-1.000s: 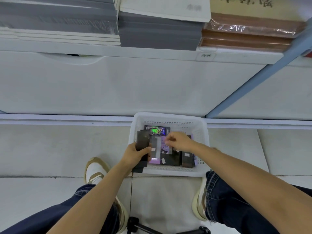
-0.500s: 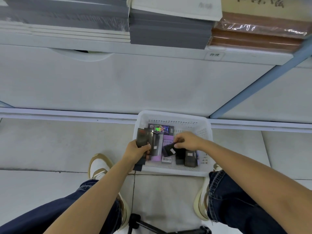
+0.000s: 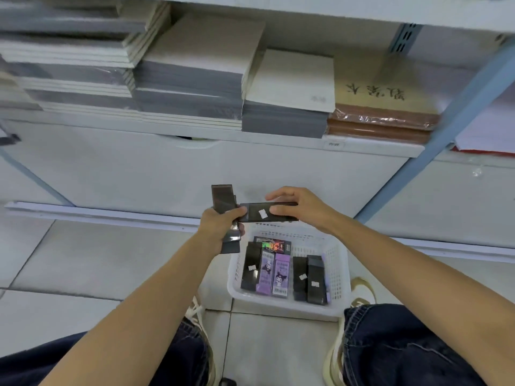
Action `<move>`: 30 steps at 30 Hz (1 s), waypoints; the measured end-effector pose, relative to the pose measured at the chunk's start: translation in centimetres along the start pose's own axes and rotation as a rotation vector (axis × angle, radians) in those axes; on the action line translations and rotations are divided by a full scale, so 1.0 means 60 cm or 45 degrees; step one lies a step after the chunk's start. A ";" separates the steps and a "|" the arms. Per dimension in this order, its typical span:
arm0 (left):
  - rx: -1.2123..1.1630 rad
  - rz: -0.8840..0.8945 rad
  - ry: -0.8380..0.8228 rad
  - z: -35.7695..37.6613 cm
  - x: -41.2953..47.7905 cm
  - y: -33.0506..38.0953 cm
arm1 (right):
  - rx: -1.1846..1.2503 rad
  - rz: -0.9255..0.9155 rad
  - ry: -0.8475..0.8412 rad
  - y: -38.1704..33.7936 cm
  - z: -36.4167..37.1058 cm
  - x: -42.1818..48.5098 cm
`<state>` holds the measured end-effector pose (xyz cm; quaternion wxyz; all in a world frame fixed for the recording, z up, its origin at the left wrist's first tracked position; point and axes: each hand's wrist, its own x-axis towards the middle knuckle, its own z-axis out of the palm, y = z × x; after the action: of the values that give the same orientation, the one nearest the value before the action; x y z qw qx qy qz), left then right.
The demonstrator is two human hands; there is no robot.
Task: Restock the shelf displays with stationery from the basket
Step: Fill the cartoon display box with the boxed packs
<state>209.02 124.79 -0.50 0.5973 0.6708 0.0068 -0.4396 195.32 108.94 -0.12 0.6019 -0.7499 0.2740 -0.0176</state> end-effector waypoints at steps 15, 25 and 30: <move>-0.186 0.392 -0.189 -0.037 -0.139 0.212 | 0.138 -0.503 0.104 -0.213 0.040 -0.047; 0.012 0.806 -0.043 -0.049 -0.202 0.317 | 0.152 -0.603 0.210 -0.381 0.047 -0.033; 0.083 0.966 -0.125 -0.050 -0.212 0.360 | -0.054 -0.841 0.283 -0.459 0.032 -0.029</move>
<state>214.50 127.62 23.97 0.6955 0.6225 -0.2846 -0.2187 205.26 114.84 25.04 0.5143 -0.8040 0.0807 -0.2874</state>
